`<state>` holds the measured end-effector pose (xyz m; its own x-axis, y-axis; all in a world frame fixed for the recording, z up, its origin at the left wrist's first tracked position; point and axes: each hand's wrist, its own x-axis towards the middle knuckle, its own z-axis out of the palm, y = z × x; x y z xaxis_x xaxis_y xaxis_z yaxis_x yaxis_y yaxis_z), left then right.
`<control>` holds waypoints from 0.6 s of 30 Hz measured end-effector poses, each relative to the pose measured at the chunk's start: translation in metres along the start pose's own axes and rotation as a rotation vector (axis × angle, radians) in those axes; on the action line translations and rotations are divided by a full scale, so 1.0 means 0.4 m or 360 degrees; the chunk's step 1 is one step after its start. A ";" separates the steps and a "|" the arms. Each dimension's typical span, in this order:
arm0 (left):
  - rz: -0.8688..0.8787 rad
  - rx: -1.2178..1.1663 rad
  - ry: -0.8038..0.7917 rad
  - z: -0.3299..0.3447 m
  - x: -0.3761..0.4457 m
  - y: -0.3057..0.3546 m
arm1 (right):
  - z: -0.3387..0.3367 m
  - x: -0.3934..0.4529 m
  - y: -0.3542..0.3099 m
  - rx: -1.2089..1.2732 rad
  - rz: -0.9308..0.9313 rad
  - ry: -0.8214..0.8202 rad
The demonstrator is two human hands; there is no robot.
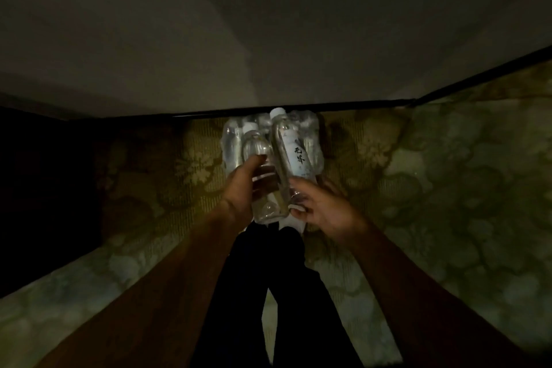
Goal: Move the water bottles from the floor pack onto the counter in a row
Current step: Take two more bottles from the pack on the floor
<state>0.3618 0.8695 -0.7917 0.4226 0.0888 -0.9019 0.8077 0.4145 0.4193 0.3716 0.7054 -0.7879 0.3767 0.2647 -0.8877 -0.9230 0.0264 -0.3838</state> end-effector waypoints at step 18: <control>0.0348 -0.0127 -0.0113 0.022 -0.427 0.252 | 0.218 -0.388 -0.170 -0.0258 -0.0400 0.0382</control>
<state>0.3747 0.8883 -0.5945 0.6139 0.1217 -0.7800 0.6600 0.4630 0.5917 0.3691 0.7467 -0.6019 0.6150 0.0354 -0.7877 -0.7824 -0.0964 -0.6152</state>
